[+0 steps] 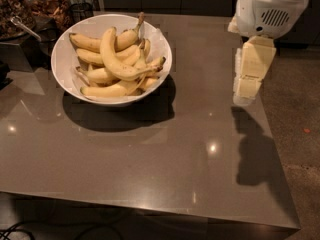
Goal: Pick banana from white bowl
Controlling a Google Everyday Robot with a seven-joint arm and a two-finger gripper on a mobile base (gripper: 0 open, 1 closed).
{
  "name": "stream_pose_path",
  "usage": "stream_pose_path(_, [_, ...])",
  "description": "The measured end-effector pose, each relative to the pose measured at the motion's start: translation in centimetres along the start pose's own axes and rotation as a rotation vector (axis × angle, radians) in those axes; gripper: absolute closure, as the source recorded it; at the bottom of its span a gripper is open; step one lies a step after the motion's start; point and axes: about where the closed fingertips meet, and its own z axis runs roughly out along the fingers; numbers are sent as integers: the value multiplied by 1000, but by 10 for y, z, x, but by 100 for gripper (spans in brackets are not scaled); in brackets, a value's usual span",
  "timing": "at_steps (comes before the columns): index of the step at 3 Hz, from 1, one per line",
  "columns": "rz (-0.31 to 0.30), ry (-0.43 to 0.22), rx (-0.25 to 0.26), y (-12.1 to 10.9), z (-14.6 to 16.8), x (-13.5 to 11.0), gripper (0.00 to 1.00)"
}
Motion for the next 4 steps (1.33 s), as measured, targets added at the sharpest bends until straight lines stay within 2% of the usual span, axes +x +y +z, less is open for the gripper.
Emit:
stream_pose_path(1, [46,-37,20,-6,2,-2,0])
stream_pose_path(2, [99,-23,86,-4,0,-33,0])
stream_pose_path(3, [152,31,138,6,-1,-65,0])
stream_pose_path(4, [94,65,238,30,-10,-87,0])
